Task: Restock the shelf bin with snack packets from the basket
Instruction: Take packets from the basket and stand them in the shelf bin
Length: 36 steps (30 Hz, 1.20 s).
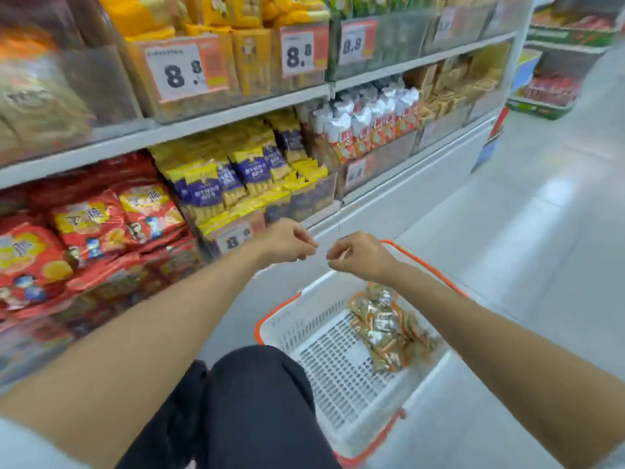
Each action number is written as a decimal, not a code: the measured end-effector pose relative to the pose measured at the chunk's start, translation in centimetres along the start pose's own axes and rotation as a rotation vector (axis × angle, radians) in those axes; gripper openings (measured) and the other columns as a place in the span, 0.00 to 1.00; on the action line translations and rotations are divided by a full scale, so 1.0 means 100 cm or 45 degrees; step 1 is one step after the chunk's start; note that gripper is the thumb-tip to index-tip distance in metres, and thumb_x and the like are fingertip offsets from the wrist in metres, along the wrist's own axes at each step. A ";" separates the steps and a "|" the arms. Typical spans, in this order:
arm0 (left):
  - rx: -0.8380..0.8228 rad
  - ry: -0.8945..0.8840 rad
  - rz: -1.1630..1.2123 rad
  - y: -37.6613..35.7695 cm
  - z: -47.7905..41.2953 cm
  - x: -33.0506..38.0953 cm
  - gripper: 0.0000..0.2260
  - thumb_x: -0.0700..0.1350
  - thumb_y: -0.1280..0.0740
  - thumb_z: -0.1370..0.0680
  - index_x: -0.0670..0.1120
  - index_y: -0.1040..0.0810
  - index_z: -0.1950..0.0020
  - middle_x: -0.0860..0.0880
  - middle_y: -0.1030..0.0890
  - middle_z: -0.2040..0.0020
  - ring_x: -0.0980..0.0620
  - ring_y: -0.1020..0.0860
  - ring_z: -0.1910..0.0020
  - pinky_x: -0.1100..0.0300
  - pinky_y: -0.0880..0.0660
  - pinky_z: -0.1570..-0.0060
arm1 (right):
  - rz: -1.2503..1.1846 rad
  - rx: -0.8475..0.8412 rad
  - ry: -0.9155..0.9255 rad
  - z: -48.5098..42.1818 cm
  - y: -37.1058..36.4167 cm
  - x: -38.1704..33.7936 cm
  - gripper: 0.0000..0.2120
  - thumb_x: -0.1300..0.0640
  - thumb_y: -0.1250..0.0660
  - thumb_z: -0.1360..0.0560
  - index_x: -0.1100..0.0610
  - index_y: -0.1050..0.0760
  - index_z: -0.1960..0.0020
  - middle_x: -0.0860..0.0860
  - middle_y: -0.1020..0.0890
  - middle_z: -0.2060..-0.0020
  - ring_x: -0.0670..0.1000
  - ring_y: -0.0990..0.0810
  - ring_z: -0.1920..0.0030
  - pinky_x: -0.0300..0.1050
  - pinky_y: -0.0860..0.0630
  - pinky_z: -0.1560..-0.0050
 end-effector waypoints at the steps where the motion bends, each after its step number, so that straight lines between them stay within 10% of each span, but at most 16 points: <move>1: -0.041 0.037 0.039 -0.022 -0.008 -0.011 0.06 0.36 0.30 0.26 0.45 0.21 0.61 0.46 0.22 0.66 0.57 0.26 0.71 0.68 0.31 0.72 | -0.010 -0.021 -0.046 0.005 -0.011 0.024 0.04 0.61 0.27 0.30 0.58 0.16 0.56 0.49 0.17 0.62 0.30 0.25 0.69 0.27 0.32 0.62; 10: -0.177 0.436 0.266 -0.175 -0.022 -0.140 0.04 0.37 0.30 0.25 0.41 0.18 0.51 0.45 0.18 0.59 0.55 0.19 0.64 0.66 0.24 0.67 | 0.138 -0.386 -0.532 0.068 -0.129 0.225 0.12 0.62 0.34 0.25 0.58 0.25 0.68 0.53 0.26 0.70 0.50 0.27 0.68 0.43 0.34 0.66; 17: -0.069 0.241 0.089 -0.168 -0.069 -0.142 0.08 0.36 0.34 0.27 0.48 0.19 0.55 0.50 0.20 0.58 0.48 0.21 0.54 0.57 0.25 0.51 | 0.638 -0.646 -0.724 0.067 -0.166 0.334 0.33 0.52 0.30 0.27 0.54 0.38 0.25 0.60 0.30 0.34 0.60 0.33 0.33 0.53 0.28 0.38; 21: -0.160 0.236 0.102 -0.178 -0.080 -0.147 0.07 0.38 0.34 0.26 0.48 0.21 0.52 0.48 0.19 0.55 0.50 0.21 0.58 0.60 0.26 0.59 | 0.686 -0.319 -0.770 0.028 -0.137 0.357 0.46 0.50 0.24 0.31 0.49 0.48 0.22 0.58 0.49 0.22 0.63 0.50 0.23 0.69 0.45 0.28; 25: -0.247 0.220 0.179 -0.187 -0.085 -0.146 0.06 0.38 0.33 0.26 0.47 0.20 0.51 0.45 0.17 0.55 0.47 0.20 0.59 0.61 0.28 0.66 | 0.330 -0.310 -1.142 0.036 -0.150 0.392 0.52 0.47 0.22 0.33 0.50 0.53 0.20 0.59 0.52 0.22 0.65 0.50 0.23 0.63 0.46 0.26; 30: -0.241 0.256 0.241 -0.187 -0.090 -0.150 0.06 0.37 0.33 0.26 0.47 0.20 0.54 0.44 0.17 0.56 0.42 0.18 0.51 0.52 0.22 0.55 | 0.448 -0.239 -1.060 0.048 -0.217 0.363 0.32 0.60 0.32 0.26 0.57 0.39 0.25 0.60 0.56 0.22 0.67 0.33 0.31 0.56 0.23 0.44; 36: -0.247 0.271 0.242 -0.195 -0.093 -0.144 0.05 0.38 0.32 0.26 0.47 0.19 0.56 0.46 0.18 0.62 0.44 0.18 0.53 0.51 0.22 0.51 | 0.440 -0.538 -0.831 0.060 -0.312 0.291 0.07 0.68 0.37 0.24 0.64 0.23 0.47 0.54 0.49 0.22 0.55 0.21 0.59 0.47 0.28 0.67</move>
Point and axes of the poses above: each hand's wrist, its own z-axis away from the middle knuckle, its own y-axis out of the back of the hand, x = y × z, the point moved 9 cm from there along -z, towards the middle knuckle
